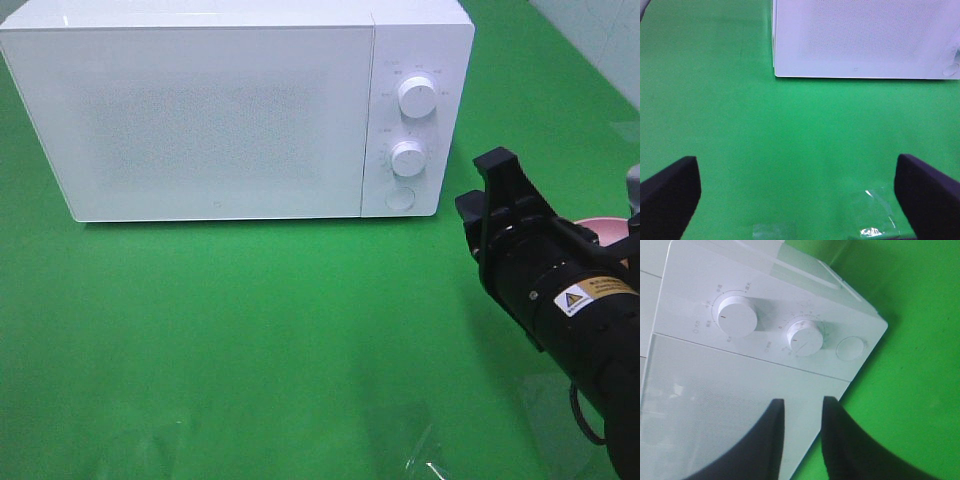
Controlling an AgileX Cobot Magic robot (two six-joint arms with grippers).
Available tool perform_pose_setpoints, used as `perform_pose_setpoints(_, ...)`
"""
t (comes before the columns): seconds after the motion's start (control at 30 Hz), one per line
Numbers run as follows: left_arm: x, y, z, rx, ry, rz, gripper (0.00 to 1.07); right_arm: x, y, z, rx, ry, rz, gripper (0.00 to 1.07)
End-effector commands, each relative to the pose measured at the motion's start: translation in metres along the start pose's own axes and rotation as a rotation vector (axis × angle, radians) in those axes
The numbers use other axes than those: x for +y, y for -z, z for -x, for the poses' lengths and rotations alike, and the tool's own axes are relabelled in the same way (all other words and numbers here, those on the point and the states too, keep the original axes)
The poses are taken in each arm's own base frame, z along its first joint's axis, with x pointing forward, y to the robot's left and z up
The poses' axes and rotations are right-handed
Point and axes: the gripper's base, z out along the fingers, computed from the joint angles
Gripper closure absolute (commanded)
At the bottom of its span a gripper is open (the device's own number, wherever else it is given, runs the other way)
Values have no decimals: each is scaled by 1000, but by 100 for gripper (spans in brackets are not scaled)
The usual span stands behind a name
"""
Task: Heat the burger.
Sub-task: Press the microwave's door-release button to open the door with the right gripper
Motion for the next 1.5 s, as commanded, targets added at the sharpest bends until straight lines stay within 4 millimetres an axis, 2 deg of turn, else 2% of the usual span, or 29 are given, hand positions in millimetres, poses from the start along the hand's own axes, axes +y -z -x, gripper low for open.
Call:
perform_pose_setpoints(0.03, -1, 0, -1, -2, 4, -8, 9, 3, 0, -5, 57, -150, 27, 85)
perform_pose_setpoints(0.07, -1, 0, -1, -2, 4, -8, 9, 2, 0, -6, 65, -182, 18, 90)
perform_pose_setpoints(0.1, -1, 0, -1, -2, 4, -8, 9, 2, 0, -6, 65, -182, 18, 90)
perform_pose_setpoints(0.13, -1, 0, -1, -2, 4, -8, 9, 1, 0, -7, 76, -200, 1, 96)
perform_pose_setpoints(0.23, -1, 0, -1, -2, 4, -8, 9, 0, 0, -8, 81, -204, -6, 100)
perform_pose_setpoints(0.27, -1, 0, -1, -2, 4, -8, 9, -1, 0, -9, 88, -218, -19, 106)
perform_pose_setpoints(0.33, -1, 0, -1, -2, 4, -8, 9, -1, 0, -9, 89, -229, -21, 107)
perform_pose_setpoints(0.6, -1, 0, -1, -2, 4, -8, 9, -3, 1, -11, 110, -326, -56, 107)
perform_pose_setpoints(0.83, -1, 0, -1, -2, 4, -8, 9, -9, -1, -13, 115, -338, -90, 107)
perform_pose_setpoints(1.0, -1, 0, -1, -2, 4, -8, 9, -14, -6, -22, 135, -328, -109, 107)
perform_pose_setpoints(1.17, -1, 0, -1, -2, 4, -8, 9, -19, -15, -29, 151, -330, -137, 107)
perform_pose_setpoints(1.5, -1, 0, -1, -2, 4, -8, 9, -17, -38, -23, 162, -345, -148, 107)
